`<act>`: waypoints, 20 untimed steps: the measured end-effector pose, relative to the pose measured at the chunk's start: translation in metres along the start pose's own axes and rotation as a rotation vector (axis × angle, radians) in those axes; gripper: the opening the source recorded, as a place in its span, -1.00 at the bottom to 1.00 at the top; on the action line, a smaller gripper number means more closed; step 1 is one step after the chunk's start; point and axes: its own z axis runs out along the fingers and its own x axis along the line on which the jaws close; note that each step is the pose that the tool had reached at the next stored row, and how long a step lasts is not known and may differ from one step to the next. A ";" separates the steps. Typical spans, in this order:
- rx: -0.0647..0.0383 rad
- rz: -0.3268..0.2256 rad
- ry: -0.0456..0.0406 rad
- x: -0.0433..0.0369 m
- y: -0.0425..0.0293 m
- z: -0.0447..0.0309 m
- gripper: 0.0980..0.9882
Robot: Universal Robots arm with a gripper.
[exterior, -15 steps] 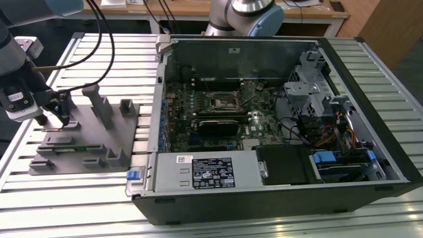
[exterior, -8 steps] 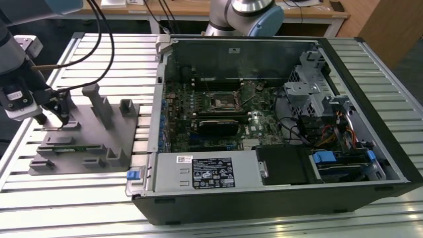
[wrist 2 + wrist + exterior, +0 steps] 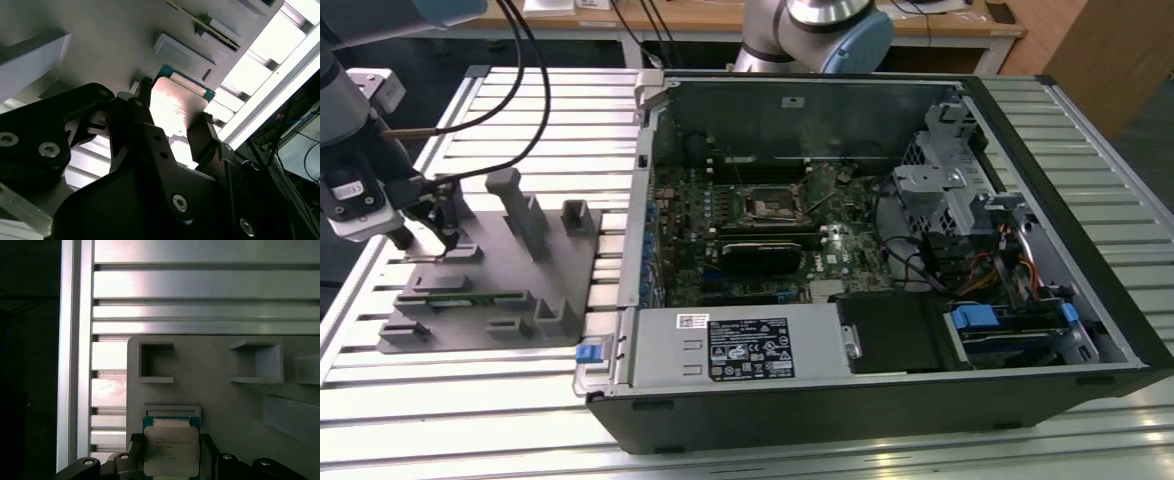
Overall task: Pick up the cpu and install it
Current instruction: 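Pick up the cpu and move it towards the insertion slot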
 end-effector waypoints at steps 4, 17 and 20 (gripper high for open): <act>0.000 0.000 0.0000 0.0000 0.0003 -0.0017 0.00; 0.000 0.000 0.0000 0.0002 0.0015 -0.0081 0.00; 0.000 0.000 -0.0001 0.0002 0.0018 -0.0097 0.00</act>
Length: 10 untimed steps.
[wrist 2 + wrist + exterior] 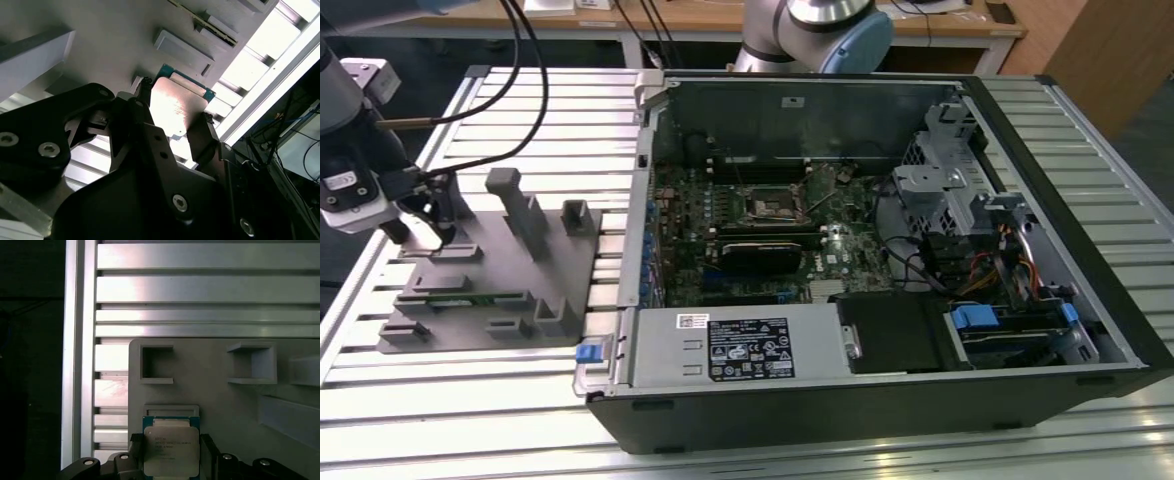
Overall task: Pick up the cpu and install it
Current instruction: 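Pick up the cpu and move it towards the insertion slot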
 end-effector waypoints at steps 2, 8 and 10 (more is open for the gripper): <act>0.000 0.000 0.0000 0.0000 0.0002 -0.0010 0.00; 0.000 0.000 0.0000 0.0001 0.0011 -0.0038 0.00; 0.000 0.000 0.0000 0.0001 0.0013 -0.0046 0.00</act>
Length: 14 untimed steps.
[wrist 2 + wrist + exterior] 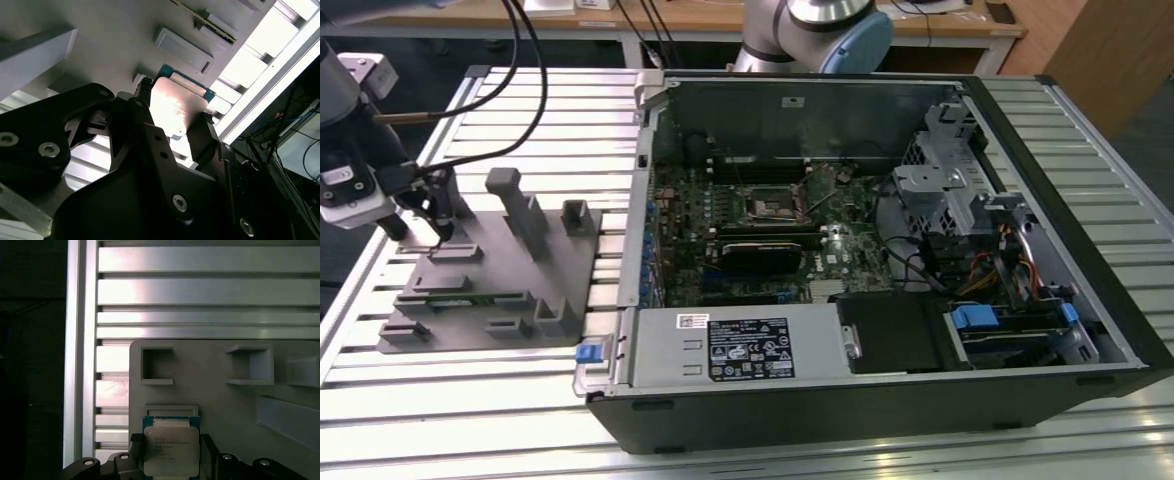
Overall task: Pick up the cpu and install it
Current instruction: 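Pick up the cpu and move it towards the insertion slot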
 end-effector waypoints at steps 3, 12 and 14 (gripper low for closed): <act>0.000 0.000 0.0000 0.0000 0.0005 -0.0013 0.00; 0.000 0.000 0.0000 0.0001 0.0019 -0.0053 0.00; 0.000 0.000 -0.0001 0.0001 0.0021 -0.0061 0.00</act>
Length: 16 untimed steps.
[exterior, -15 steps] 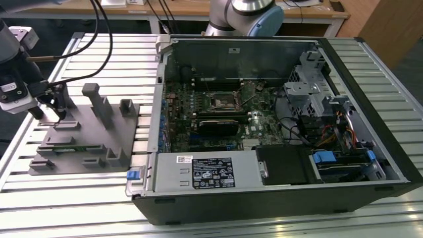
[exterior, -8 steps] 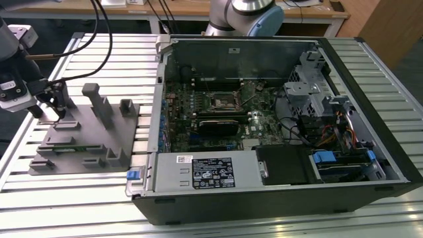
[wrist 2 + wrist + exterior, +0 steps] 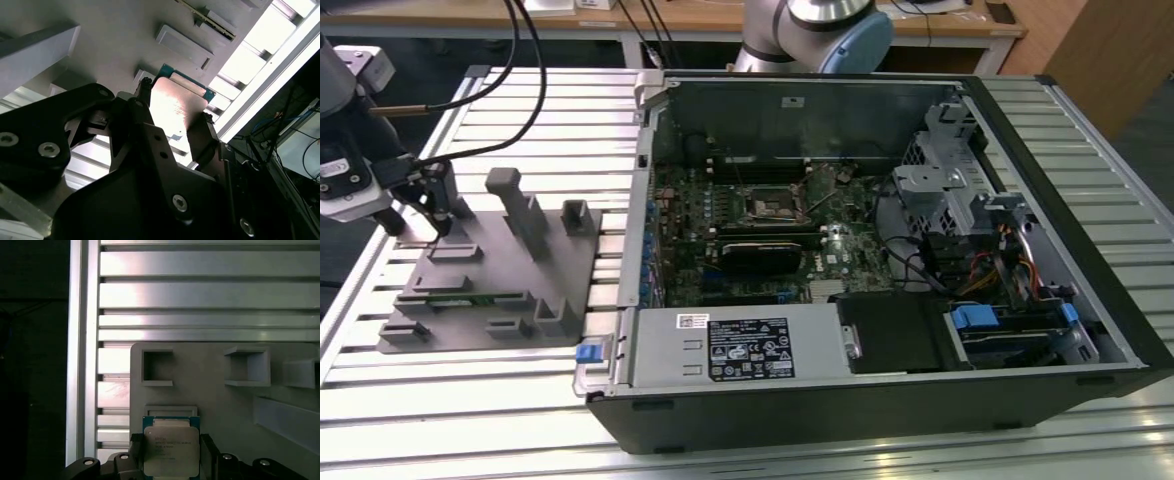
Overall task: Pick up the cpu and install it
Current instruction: 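Pick up the cpu and move it towards the insertion slot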
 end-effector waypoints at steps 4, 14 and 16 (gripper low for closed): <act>0.000 0.000 0.0001 0.0000 0.0005 -0.0017 0.00; 0.000 0.000 0.0002 0.0001 0.0019 -0.0057 0.00; 0.000 0.000 0.0001 0.0001 0.0021 -0.0065 0.00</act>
